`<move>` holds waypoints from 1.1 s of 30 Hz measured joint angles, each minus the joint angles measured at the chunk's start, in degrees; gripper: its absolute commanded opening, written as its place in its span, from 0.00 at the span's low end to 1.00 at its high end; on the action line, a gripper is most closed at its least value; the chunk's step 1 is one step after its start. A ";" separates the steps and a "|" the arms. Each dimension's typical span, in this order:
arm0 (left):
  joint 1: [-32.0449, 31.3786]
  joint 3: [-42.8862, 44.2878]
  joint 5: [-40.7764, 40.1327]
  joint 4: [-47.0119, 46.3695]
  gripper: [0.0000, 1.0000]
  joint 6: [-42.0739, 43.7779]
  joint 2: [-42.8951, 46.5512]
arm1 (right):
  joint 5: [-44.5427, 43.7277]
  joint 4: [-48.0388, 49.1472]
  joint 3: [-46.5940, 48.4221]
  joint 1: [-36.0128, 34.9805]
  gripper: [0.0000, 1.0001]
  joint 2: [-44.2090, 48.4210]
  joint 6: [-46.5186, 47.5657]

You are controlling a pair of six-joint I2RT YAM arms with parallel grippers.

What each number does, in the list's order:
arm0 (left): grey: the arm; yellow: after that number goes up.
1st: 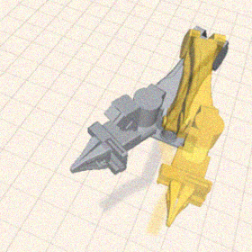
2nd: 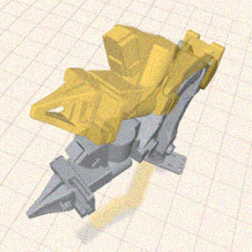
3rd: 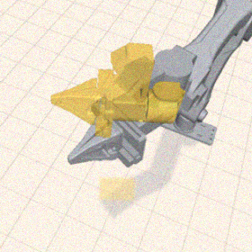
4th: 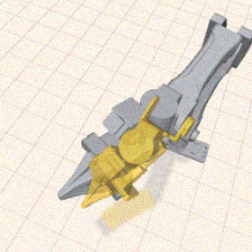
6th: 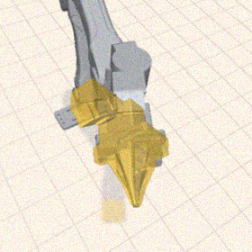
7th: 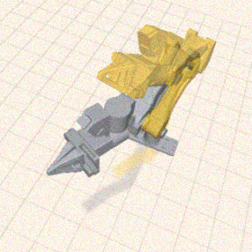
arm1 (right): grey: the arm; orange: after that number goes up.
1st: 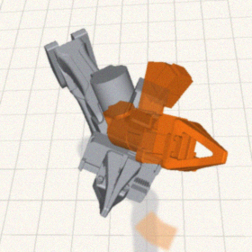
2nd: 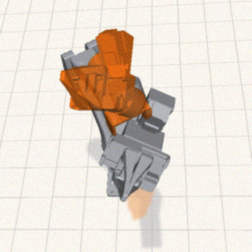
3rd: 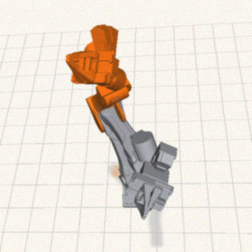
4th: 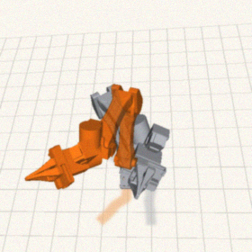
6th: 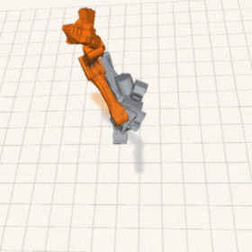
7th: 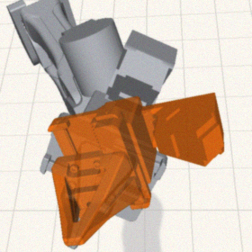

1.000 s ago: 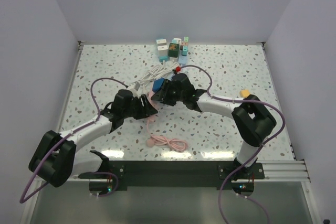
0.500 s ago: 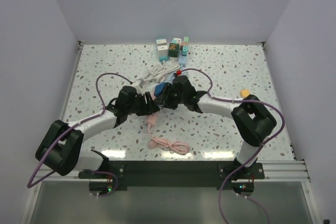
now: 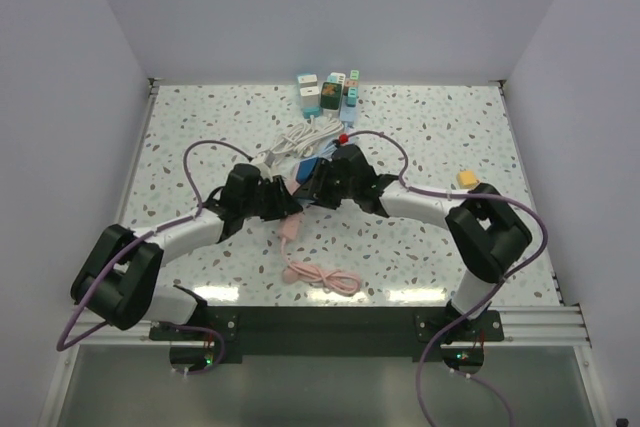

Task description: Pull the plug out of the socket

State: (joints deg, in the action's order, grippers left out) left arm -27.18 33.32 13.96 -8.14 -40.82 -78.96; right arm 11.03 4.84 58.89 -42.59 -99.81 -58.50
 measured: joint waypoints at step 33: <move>2.67 0.96 -6.27 11.61 0.00 0.17 10.95 | -11.58 -18.03 -0.81 46.12 0.00 9.18 4.92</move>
State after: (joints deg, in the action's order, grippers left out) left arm -24.51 34.28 7.68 3.46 -40.64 -68.01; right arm -0.56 -13.19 58.08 3.53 -90.63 -53.58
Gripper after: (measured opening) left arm 0.375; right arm 0.491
